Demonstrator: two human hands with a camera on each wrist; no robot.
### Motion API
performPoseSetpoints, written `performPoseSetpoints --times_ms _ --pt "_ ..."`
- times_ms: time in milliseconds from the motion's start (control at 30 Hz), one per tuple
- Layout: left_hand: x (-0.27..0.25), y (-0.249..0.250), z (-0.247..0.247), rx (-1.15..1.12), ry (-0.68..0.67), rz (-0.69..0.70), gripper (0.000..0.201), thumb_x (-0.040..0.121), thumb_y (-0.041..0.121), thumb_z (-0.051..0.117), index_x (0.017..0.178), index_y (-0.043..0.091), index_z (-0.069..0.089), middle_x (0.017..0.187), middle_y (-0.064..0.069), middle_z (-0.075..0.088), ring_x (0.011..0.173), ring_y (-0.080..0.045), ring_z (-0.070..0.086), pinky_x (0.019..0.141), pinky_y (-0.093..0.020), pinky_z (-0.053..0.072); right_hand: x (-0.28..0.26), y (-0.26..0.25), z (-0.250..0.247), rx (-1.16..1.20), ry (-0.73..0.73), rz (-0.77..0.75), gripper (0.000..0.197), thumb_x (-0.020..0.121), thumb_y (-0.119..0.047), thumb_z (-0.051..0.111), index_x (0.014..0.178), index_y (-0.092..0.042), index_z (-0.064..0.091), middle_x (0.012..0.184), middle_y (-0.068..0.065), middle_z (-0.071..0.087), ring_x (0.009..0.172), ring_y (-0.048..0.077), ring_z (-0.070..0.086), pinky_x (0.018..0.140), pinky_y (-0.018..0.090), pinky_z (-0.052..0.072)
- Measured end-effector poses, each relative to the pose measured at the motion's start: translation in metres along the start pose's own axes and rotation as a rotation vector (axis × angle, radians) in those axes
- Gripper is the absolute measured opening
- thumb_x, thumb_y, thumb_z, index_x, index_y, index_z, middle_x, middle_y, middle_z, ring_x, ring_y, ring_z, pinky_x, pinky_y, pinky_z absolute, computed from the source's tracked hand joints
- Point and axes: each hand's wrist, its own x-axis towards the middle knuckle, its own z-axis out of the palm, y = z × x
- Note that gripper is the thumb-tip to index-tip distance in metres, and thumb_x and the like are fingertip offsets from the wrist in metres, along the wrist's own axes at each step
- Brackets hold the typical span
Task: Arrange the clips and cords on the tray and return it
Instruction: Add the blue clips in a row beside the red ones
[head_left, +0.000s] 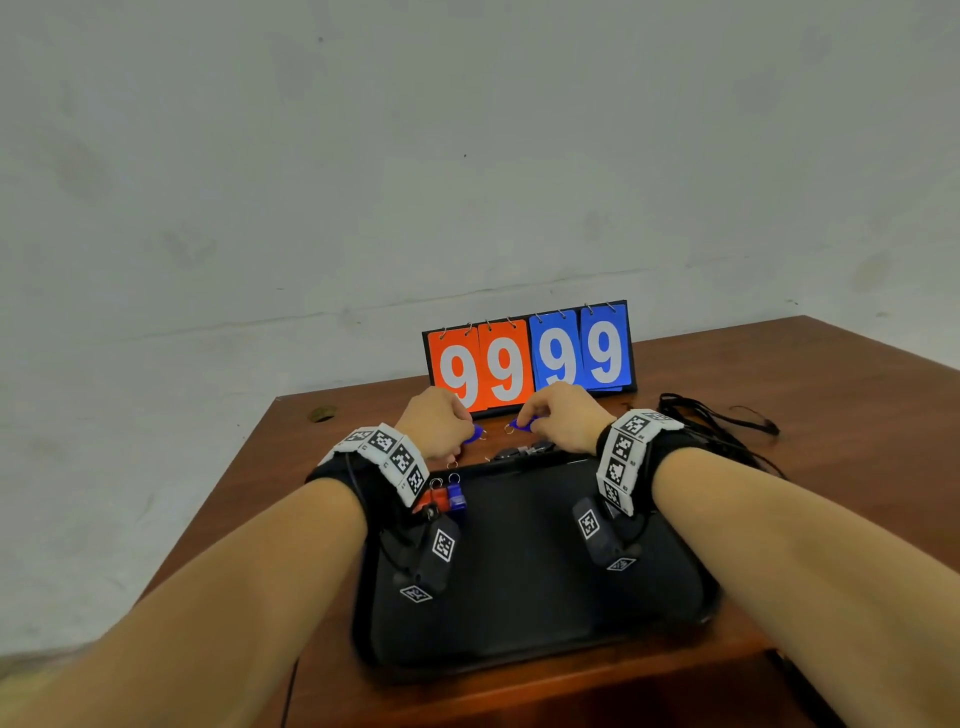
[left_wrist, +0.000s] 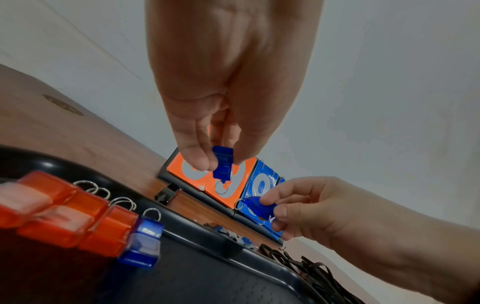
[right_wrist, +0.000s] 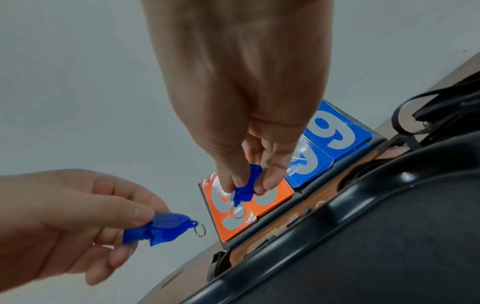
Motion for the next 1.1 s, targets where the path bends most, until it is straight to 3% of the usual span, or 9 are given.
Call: performPoseSetpoints --times_ms 133,233,433,533,633,767,900,1100 --pt "-0.012 -0.002 -0.006 -0.049 0.026 0.015 0.010 0.095 0.012 0.059 0.103 0.016 0.060 0.094 -0.011 0.068 0.068 -0.017 0.065 0.059 -0.025 0.056 -0.014 -0.013 -0.007 -0.024 -0.010 0.021 0.027 0.090 -0.005 0.063 0.112 -0.018 0.069 0.124 0.007 0.060 0.107 0.018 0.059 0.088 0.029 0.054" --pt "-0.018 -0.006 -0.007 -0.102 0.033 0.003 0.006 0.096 0.014 0.057 0.100 0.018 0.061 0.099 -0.009 0.067 0.069 -0.017 0.065 0.057 -0.023 0.053 -0.020 -0.021 -0.009 -0.047 -0.024 0.048 0.034 0.086 0.000 0.066 0.117 -0.016 0.067 0.129 0.008 0.057 0.119 0.021 0.055 0.095 0.036 0.054" --pt "-0.020 -0.014 -0.006 -0.177 0.024 -0.028 0.013 0.099 0.019 0.055 0.103 0.011 0.064 0.098 -0.016 0.070 0.066 -0.017 0.061 0.064 -0.028 0.056 -0.022 -0.031 -0.007 -0.046 -0.033 0.049 0.033 0.088 0.000 0.063 0.116 -0.016 0.067 0.125 0.007 0.060 0.113 0.021 0.060 0.095 0.036 0.054" --pt "-0.018 -0.016 -0.005 -0.182 0.011 -0.032 0.015 0.099 0.019 0.055 0.106 0.009 0.064 0.092 -0.015 0.069 0.067 -0.017 0.063 0.074 -0.033 0.061 -0.021 -0.031 -0.003 0.009 -0.009 0.046 0.039 0.089 0.002 0.061 0.124 -0.016 0.062 0.124 0.007 0.061 0.108 0.021 0.063 0.092 0.037 0.056" --pt "-0.016 -0.020 -0.003 -0.147 0.004 -0.024 0.017 0.099 0.020 0.055 0.107 0.009 0.065 0.088 -0.011 0.070 0.068 -0.016 0.065 0.077 -0.034 0.062 -0.018 -0.032 0.001 0.011 -0.005 0.064 0.035 0.088 0.001 0.063 0.121 -0.013 0.064 0.123 0.008 0.063 0.109 0.020 0.062 0.094 0.037 0.055" --pt "-0.016 -0.021 0.000 -0.097 -0.009 -0.002 0.016 0.098 0.018 0.055 0.107 0.011 0.067 0.096 -0.008 0.070 0.081 -0.021 0.072 0.079 -0.035 0.062 -0.015 -0.031 0.007 0.044 -0.020 0.090 0.029 0.086 -0.001 0.066 0.112 -0.014 0.064 0.119 0.008 0.063 0.109 0.023 0.063 0.092 0.039 0.056" --pt "-0.016 -0.020 0.001 -0.042 -0.061 0.006 0.024 0.095 0.007 0.055 0.117 0.010 0.065 0.098 -0.006 0.067 0.092 -0.024 0.072 0.082 -0.034 0.061 -0.012 -0.027 0.014 0.102 -0.022 0.097 0.019 0.092 -0.006 0.060 0.109 -0.015 0.061 0.105 0.009 0.069 0.091 0.017 0.069 0.085 0.034 0.059" --pt "-0.008 -0.022 0.008 0.085 -0.064 0.056 0.029 0.093 0.002 0.058 0.118 0.013 0.067 0.093 -0.007 0.069 0.086 -0.022 0.073 0.080 -0.036 0.062 -0.006 -0.027 0.019 0.020 -0.029 0.076 0.031 0.088 -0.003 0.066 0.117 -0.013 0.066 0.118 0.006 0.065 0.108 0.020 0.064 0.093 0.036 0.055"
